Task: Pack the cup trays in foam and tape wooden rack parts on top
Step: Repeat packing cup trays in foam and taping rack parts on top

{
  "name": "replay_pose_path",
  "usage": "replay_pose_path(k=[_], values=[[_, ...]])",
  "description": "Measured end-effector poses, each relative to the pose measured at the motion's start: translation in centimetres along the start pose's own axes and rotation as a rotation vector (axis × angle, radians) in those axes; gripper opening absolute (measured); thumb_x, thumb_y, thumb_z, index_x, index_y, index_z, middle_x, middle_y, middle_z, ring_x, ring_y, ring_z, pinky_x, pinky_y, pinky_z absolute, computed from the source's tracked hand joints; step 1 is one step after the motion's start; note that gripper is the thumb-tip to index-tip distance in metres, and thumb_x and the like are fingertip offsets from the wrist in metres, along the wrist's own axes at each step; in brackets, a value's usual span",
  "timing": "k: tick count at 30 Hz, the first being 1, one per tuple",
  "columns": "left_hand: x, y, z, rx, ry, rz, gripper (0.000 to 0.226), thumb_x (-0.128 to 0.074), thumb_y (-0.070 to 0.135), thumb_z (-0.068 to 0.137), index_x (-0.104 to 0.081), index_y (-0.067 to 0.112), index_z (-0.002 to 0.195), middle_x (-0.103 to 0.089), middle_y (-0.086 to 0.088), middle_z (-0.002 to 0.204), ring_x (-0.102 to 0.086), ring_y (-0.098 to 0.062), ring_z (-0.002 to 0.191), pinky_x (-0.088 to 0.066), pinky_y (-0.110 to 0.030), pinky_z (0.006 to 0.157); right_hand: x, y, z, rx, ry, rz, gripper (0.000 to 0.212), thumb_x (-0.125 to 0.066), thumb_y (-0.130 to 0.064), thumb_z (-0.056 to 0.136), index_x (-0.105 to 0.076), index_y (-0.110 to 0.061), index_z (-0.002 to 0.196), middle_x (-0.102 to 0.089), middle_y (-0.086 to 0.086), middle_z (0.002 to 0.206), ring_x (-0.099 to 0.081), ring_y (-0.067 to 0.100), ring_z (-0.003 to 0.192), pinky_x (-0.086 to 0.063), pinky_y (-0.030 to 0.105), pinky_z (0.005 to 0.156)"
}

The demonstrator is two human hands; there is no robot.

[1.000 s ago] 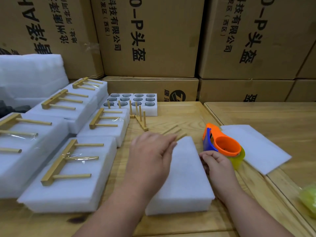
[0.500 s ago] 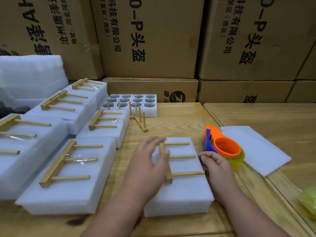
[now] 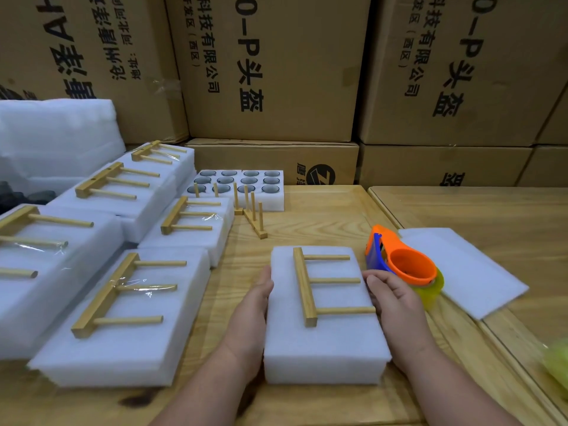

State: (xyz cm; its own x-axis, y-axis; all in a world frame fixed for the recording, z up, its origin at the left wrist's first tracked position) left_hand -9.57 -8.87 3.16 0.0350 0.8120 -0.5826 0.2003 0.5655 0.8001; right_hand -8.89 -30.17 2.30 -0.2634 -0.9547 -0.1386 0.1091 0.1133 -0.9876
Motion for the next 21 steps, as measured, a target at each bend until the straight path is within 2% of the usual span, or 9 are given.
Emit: replay_pose_path(k=[2, 5, 7, 9, 12, 14, 17, 19, 21], values=[[-0.2, -0.2, -0.4, -0.043, -0.028, -0.051, 0.039, -0.051, 0.025, 0.086, -0.077, 0.024, 0.115, -0.075, -0.003, 0.119, -0.074, -0.017, 0.102, -0.061, -0.028, 0.07, 0.0, 0.0, 0.1, -0.018, -0.003, 0.021, 0.016, -0.058, -0.018, 0.101, -0.074, -0.014, 0.101, -0.077, 0.012, 0.097, -0.072, 0.031, 0.095, -0.055, 0.05, 0.087], [0.1, -0.9, -0.1, -0.02, -0.021, -0.094, 0.04, -0.039, 0.024, 0.102, -0.078, 0.028, 0.115, -0.073, -0.004, 0.124, -0.071, -0.019, 0.109, -0.061, -0.031, 0.074, -0.2, -0.3, 0.2, -0.054, -0.02, 0.048, 0.016, -0.058, -0.019, 0.101, -0.073, -0.013, 0.106, -0.078, 0.01, 0.101, -0.073, 0.03, 0.1, -0.056, 0.049, 0.089], [0.3, -1.4, 0.2, -0.005, 0.006, -0.073, 0.044, -0.032, 0.024, 0.108, -0.07, 0.026, 0.129, -0.07, -0.003, 0.13, -0.068, -0.023, 0.117, -0.059, -0.037, 0.086, -0.2, -0.5, 0.3, -0.069, -0.035, 0.033, 0.013, -0.061, -0.018, 0.099, -0.072, -0.015, 0.107, -0.078, 0.007, 0.099, -0.074, 0.022, 0.092, -0.058, 0.04, 0.079], [0.6, -1.8, 0.2, -0.017, 0.028, -0.028, 0.045, -0.033, 0.02, 0.107, -0.052, 0.026, 0.147, -0.061, -0.002, 0.142, -0.061, -0.025, 0.127, -0.047, -0.047, 0.108, -0.3, -0.6, 0.3, -0.08, -0.053, 0.024, 0.014, -0.063, -0.016, 0.098, -0.07, -0.015, 0.11, -0.078, 0.006, 0.098, -0.073, 0.013, 0.084, -0.057, 0.029, 0.068], [0.9, -2.2, -0.2, -0.046, 0.027, 0.05, 0.05, -0.035, 0.016, 0.106, -0.042, 0.029, 0.153, -0.053, 0.004, 0.15, -0.055, -0.024, 0.133, -0.035, -0.052, 0.117, -0.2, -0.8, 0.2, -0.099, -0.064, 0.033, 0.018, -0.064, -0.014, 0.098, -0.068, -0.013, 0.115, -0.077, 0.01, 0.103, -0.072, 0.016, 0.086, -0.057, 0.029, 0.069], [1.0, -2.3, -0.5, -0.071, 0.044, 0.113, 0.052, -0.036, 0.013, 0.104, -0.043, 0.032, 0.152, -0.055, 0.011, 0.148, -0.058, -0.016, 0.13, -0.04, -0.046, 0.114, -0.2, -0.9, 0.1, -0.101, -0.069, 0.05, 0.019, -0.063, -0.011, 0.098, -0.068, -0.013, 0.116, -0.076, 0.009, 0.106, -0.073, 0.016, 0.088, -0.057, 0.029, 0.07], [1.0, -2.0, -0.8, -0.085, 0.05, 0.196, 0.056, -0.036, 0.007, 0.102, -0.041, 0.032, 0.152, -0.059, 0.016, 0.142, -0.062, -0.009, 0.124, -0.051, -0.033, 0.098, -0.2, -0.8, -0.1, -0.087, -0.084, 0.093, 0.024, -0.061, -0.005, 0.097, -0.067, -0.016, 0.118, -0.074, 0.001, 0.115, -0.072, 0.012, 0.099, -0.056, 0.028, 0.077], [0.9, -1.9, -0.9, -0.085, 0.069, 0.227, 0.058, -0.035, 0.004, 0.102, -0.039, 0.031, 0.153, -0.058, 0.017, 0.142, -0.063, -0.004, 0.119, -0.054, -0.024, 0.087, 0.0, -0.8, -0.1, -0.084, -0.099, 0.092, 0.021, -0.062, -0.004, 0.096, -0.071, -0.014, 0.112, -0.072, -0.004, 0.122, -0.069, 0.01, 0.108, -0.055, 0.028, 0.082], [0.9, -1.9, -0.9, -0.087, 0.064, 0.238, 0.059, -0.035, 0.001, 0.101, -0.039, 0.029, 0.154, -0.058, 0.02, 0.138, -0.066, 0.003, 0.11, -0.055, -0.018, 0.077, 0.1, -0.7, -0.2, -0.077, -0.11, 0.062, 0.016, -0.063, -0.004, 0.095, -0.075, -0.01, 0.103, -0.067, -0.011, 0.127, -0.066, 0.0, 0.111, -0.052, 0.024, 0.083]])
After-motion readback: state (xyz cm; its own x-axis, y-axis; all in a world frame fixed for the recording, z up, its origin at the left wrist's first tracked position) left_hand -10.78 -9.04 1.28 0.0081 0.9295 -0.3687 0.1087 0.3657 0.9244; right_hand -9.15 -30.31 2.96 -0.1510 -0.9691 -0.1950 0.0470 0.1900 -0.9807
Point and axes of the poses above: each hand's wrist, its own z-axis towards the middle knuckle, its own x-axis out of the back of the hand, y = z × x, the point moved 1 cm from there along z, towards the middle knuckle
